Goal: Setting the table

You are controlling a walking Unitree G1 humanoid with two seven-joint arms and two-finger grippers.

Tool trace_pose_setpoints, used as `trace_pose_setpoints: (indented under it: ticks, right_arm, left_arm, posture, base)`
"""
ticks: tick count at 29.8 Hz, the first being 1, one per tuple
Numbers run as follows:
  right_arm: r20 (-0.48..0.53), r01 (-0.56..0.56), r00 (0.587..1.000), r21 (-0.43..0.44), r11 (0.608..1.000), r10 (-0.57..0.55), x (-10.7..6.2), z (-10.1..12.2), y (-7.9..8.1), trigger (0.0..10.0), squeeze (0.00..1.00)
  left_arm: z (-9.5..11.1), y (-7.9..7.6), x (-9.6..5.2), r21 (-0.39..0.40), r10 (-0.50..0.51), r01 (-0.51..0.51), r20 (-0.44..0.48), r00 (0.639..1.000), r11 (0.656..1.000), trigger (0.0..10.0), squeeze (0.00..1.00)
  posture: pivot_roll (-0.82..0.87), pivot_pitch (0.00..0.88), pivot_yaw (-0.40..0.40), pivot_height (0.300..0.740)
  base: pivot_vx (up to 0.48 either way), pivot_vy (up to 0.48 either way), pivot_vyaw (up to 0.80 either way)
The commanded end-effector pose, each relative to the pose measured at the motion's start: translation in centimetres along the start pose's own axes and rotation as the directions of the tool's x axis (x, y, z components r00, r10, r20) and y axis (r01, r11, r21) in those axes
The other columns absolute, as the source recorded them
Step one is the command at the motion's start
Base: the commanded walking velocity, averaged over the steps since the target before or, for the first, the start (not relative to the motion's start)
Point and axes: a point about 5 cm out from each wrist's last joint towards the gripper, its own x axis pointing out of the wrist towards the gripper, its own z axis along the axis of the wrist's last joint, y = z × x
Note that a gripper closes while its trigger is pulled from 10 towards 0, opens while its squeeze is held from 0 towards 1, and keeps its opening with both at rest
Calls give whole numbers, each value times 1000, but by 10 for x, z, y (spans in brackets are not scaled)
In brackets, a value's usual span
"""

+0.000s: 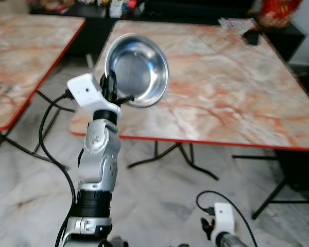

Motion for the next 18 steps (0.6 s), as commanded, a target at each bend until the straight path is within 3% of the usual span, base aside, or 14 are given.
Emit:
trace_pose_setpoints:
  ticks: [1,13,18]
  right_arm:
    - [-23,-14,1000,15,1000,15,-1,-7,6,10000,0]
    - [-26,-14,1000,15,1000,14,-1,-8,6,10000,0]
    - [-29,-13,1000,14,1000,13,-1,-9,6,10000,0]
  left_arm:
    - [6,2,1,0,4,-4,25,1000,1000,10000,0]
    - [4,4,0,8,9,-9,15,1000,1000,10000,0]
    - [6,7,0,-22,14,-14,15,1000,1000,10000,0]
  posture:
    - [75,143,-64,740]
    - [69,147,-60,740]
    - [71,145,-60,740]
  base:
    - [0,-454,0]
    - [20,-437,0]
    - [52,-59,0]
